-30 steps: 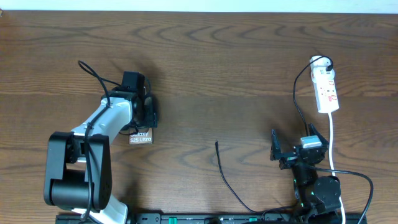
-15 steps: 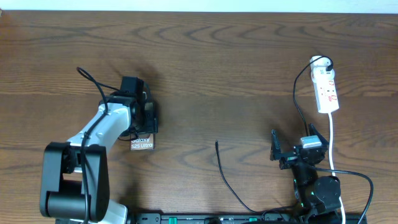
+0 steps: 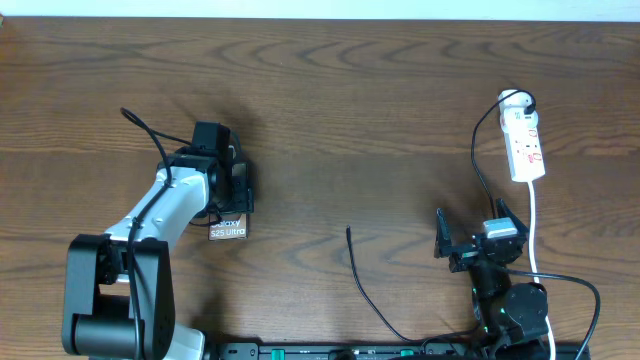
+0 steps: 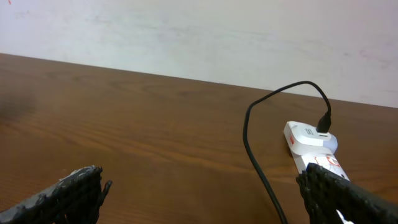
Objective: Plug charger to phone and switch on socket
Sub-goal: 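Lift the phone with the left gripper and pull it back, then rotate the held phone with the left gripper toward the right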
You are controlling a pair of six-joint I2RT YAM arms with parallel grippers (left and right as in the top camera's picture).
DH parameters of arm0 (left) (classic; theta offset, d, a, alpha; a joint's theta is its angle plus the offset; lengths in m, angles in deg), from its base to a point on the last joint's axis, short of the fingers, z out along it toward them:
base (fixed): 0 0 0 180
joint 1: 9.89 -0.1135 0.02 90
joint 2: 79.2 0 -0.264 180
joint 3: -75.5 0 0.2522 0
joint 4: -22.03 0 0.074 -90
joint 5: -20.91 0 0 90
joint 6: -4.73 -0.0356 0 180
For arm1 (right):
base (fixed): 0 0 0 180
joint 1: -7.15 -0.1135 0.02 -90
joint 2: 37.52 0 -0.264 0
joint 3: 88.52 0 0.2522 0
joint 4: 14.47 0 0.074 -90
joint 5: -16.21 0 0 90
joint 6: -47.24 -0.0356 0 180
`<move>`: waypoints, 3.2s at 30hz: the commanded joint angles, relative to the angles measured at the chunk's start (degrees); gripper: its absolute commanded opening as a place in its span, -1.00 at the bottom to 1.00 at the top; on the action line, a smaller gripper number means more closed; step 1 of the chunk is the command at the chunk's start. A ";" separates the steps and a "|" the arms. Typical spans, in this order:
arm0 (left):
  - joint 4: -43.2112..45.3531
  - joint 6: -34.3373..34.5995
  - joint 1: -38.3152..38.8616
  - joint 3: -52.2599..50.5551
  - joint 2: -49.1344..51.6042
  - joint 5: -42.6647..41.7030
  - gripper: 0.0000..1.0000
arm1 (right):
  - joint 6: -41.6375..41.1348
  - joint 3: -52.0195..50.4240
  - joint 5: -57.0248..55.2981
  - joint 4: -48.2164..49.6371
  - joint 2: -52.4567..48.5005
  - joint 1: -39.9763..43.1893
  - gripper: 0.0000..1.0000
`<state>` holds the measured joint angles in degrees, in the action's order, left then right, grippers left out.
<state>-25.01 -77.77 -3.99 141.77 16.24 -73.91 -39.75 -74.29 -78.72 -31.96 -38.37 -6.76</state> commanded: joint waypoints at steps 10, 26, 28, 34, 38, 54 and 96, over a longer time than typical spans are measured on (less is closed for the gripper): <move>-1.20 0.33 -0.02 0.02 -8.68 -0.57 -0.86 | 0.48 -0.15 -0.33 -0.13 0.50 -0.39 0.98; -2.47 2.12 -0.02 0.02 -13.60 -4.15 -0.86 | 0.50 -0.15 -0.33 -0.13 0.52 -0.39 0.99; -2.47 2.69 -0.02 0.02 -13.60 -4.39 -0.85 | 0.48 -0.15 -0.33 -0.13 0.52 -0.39 0.98; -2.45 4.15 -0.02 0.20 -13.60 -7.15 -0.86 | 0.50 -0.15 -0.33 -0.13 0.50 -0.39 0.99; -2.43 6.71 -0.02 0.39 -13.60 -9.79 -0.86 | 0.48 -0.15 -0.33 -0.13 0.50 -0.39 0.99; -1.09 13.84 -0.09 0.68 -13.60 -21.86 -0.86 | 0.48 -0.15 -0.33 -0.13 0.50 -0.39 0.99; 2.99 52.94 -0.09 0.66 -13.60 -49.31 -0.85 | 0.48 -0.15 -0.33 -0.13 0.46 -0.39 0.98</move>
<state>-22.32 -27.56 -3.99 141.77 3.94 -118.32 -39.75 -74.29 -78.74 -31.94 -38.37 -6.76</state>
